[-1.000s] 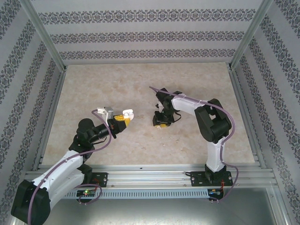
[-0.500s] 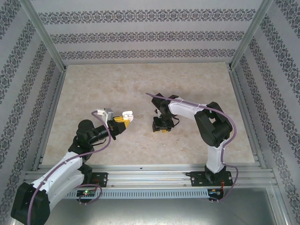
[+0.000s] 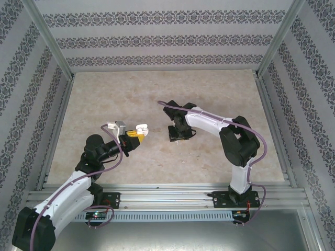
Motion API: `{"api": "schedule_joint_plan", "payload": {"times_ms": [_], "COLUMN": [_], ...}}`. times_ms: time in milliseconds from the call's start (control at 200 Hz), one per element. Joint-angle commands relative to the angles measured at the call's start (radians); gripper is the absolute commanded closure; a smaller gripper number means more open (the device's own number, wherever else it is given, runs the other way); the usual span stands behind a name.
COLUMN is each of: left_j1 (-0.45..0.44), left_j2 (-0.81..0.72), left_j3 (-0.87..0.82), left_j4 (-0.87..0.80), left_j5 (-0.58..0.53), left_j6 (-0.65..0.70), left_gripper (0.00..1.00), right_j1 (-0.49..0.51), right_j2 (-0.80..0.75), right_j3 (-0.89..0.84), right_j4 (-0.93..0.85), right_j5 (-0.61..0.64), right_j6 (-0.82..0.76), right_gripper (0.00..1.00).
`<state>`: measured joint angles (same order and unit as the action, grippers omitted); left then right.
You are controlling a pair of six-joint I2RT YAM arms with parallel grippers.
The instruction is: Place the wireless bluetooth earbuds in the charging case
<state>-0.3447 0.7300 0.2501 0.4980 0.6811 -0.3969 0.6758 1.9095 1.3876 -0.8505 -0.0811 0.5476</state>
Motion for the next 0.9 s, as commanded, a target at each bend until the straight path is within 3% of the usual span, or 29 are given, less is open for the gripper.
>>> {"api": "schedule_joint_plan", "payload": {"times_ms": [0,894], "left_j1": [0.010,0.008], "left_j2": [-0.014,-0.016], "left_j3": [-0.014,0.002], "left_j4": [-0.016,-0.054], "left_j5": [0.018,0.014], "left_j6": [0.009,0.023], "left_gripper": [1.00,1.00], "right_j1": [-0.009,0.011], "right_j2": [0.036,0.144], "right_j3": [0.048,0.023], "right_j4": [-0.023,0.016], "right_j5": [0.029,0.006], "right_j6": [0.000,0.005], "right_gripper": [0.64,0.72]}}
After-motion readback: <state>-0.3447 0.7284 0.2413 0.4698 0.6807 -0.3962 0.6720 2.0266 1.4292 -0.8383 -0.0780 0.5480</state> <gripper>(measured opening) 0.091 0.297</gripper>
